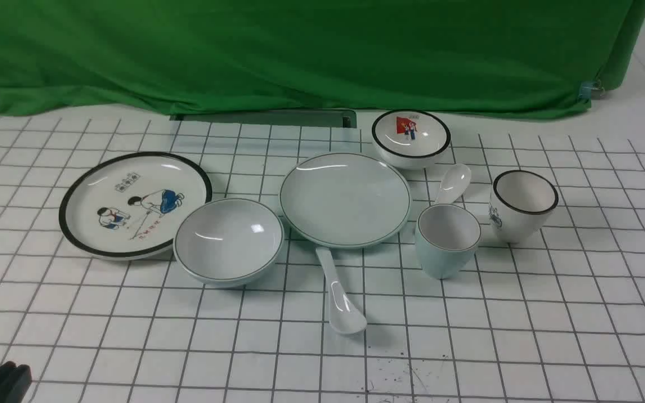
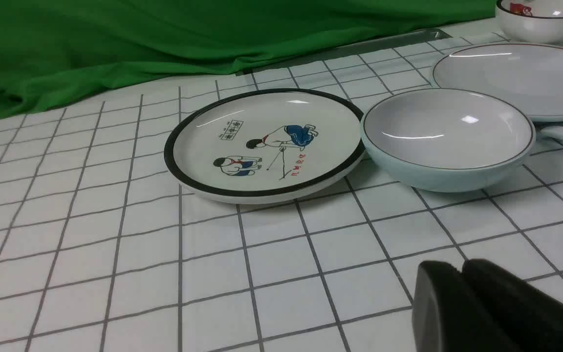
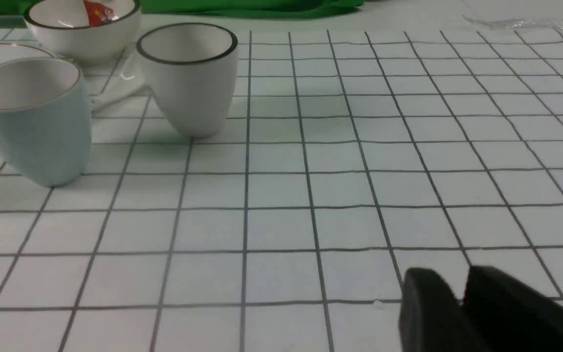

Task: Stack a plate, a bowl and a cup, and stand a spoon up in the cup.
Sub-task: Use the left arm to grab a blue rice bowl

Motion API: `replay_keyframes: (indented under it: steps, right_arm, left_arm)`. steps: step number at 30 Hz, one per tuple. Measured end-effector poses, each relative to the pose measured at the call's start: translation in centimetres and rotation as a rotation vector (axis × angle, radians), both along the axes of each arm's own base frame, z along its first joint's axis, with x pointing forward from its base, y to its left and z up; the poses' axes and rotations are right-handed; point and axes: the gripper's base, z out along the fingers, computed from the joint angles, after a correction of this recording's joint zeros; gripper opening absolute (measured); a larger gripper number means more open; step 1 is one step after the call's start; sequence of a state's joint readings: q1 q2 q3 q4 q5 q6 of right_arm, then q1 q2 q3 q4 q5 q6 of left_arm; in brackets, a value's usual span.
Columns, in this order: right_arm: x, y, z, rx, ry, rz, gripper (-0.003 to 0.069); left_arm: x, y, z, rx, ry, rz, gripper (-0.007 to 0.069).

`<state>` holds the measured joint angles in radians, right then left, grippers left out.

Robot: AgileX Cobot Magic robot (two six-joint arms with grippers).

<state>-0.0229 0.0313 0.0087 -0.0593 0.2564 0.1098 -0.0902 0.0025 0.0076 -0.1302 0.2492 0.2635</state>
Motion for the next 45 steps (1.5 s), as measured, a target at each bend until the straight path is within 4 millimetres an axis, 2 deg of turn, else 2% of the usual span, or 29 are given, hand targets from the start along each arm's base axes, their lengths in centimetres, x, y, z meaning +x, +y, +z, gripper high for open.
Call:
replay_keyframes:
  steps: [28,38,40,45]
  right_arm:
    - [0.0,0.0,0.0,-0.001,-0.001,0.000,0.0235]
    - [0.1,0.0,0.2,-0.002,-0.023,0.004,0.0238]
    - [0.1,0.0,0.3,-0.002,-0.038,0.006,0.0239]
    - [0.3,0.2,1.6,-0.006,-0.180,0.026,0.0240]
  left_arm:
    - [0.0,0.0,0.1,-0.001,-0.013,0.002,-0.0009]
    - [0.0,0.0,0.3,0.000,-0.029,0.004,-0.0009]
    - [0.1,0.1,0.4,0.002,-0.044,0.006,-0.0009]
    - [0.2,0.3,2.0,0.005,-0.221,0.028,-0.0009]
